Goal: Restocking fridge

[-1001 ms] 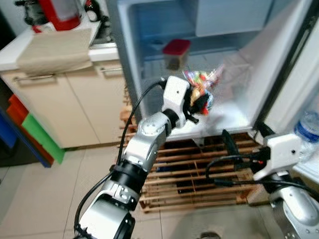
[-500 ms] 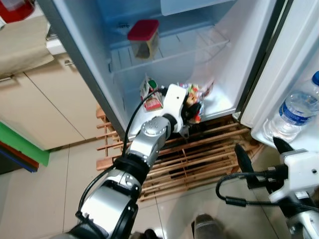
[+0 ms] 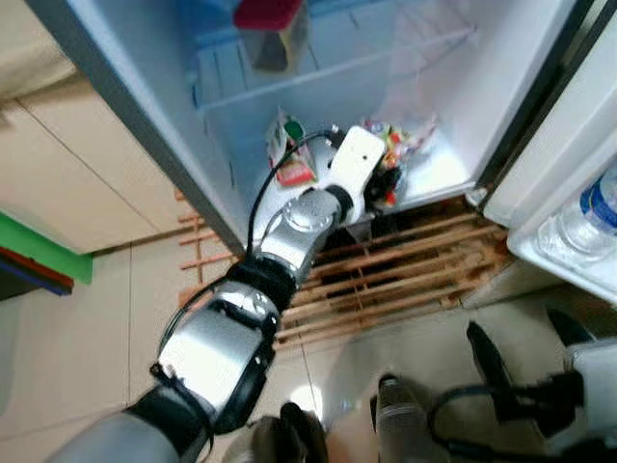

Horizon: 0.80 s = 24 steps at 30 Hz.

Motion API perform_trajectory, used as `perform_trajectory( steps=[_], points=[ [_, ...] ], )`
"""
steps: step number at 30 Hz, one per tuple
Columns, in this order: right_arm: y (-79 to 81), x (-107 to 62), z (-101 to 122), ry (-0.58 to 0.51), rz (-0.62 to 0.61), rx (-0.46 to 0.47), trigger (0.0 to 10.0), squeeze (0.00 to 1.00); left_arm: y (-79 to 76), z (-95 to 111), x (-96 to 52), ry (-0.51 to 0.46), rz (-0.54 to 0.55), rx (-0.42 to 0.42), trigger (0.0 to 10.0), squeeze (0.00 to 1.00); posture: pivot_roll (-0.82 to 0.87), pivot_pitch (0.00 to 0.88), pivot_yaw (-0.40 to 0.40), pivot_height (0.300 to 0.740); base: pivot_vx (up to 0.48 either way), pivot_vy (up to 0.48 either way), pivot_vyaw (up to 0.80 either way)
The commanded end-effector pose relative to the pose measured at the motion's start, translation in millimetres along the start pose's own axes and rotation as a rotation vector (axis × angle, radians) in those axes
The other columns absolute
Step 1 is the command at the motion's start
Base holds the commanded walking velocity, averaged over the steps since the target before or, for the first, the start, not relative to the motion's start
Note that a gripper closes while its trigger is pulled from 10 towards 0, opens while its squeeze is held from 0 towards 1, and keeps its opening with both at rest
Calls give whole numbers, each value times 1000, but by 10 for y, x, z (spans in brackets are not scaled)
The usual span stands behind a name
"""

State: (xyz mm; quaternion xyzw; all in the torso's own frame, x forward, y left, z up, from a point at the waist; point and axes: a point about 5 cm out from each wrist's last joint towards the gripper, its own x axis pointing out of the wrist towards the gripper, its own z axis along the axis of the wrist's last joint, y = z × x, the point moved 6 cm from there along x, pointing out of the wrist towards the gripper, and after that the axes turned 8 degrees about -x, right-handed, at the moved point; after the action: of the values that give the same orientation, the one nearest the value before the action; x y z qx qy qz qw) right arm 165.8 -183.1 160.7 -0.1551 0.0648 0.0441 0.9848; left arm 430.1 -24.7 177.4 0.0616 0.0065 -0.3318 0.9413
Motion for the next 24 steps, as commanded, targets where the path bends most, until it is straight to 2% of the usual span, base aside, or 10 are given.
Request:
perform_trajectory(
  steps=[1, 9, 12, 15, 17, 18, 20, 21, 22, 24],
  points=[
    [24, -41, 28, 7, 1, 6, 10000, 0, 36, 19, 6, 14, 4, 75, 10000, 0, -566, 354, 170, 740, 0, 0, 0],
    [42, -132, -10, 26, -10, 10, 10000, 0, 267, 254, -8, 14, 42, 555, 10000, 0, -568, 372, 178, 740, 0, 0, 0],
    [52, -139, -15, 30, -9, 12, 10000, 0, 300, 280, -16, 20, 40, 647, 10000, 0, -565, 374, 180, 740, 0, 0, 0],
    [86, -145, -30, 39, -3, 18, 10000, 0, 315, 310, -23, 27, 22, 849, 10000, 0, -559, 376, 179, 740, 0, 0, 0],
    [92, -148, -31, 39, -2, 20, 10000, 0, 323, 318, -25, 25, 25, 881, 10000, 0, -559, 376, 179, 740, 0, 0, 0],
    [99, -150, -30, 39, 0, 21, 10000, 0, 322, 328, -26, 21, 21, 926, 10000, 1000, -558, 376, 177, 740, 0, 0, 0],
    [104, -151, -29, 38, 1, 21, 10000, 0, 320, 334, -27, 18, 18, 956, 10000, 1000, -558, 376, 177, 740, 0, 0, 0],
    [103, -147, -26, 37, 1, 21, 10000, 0, 326, 437, -21, -20, 36, 1107, 10000, 1000, -558, 375, 173, 740, 0, 0, 0],
    [103, -147, -26, 37, 1, 21, 10000, 0, 326, 437, -21, -20, 36, 1107, 10000, 1000, -558, 375, 173, 740, 0, 0, 0],
    [103, -139, -26, 37, 4, 19, 10000, 0, 350, 606, -19, -76, 72, 1271, 10000, 1000, -553, 371, 167, 740, 0, 0, 0]
  ],
)
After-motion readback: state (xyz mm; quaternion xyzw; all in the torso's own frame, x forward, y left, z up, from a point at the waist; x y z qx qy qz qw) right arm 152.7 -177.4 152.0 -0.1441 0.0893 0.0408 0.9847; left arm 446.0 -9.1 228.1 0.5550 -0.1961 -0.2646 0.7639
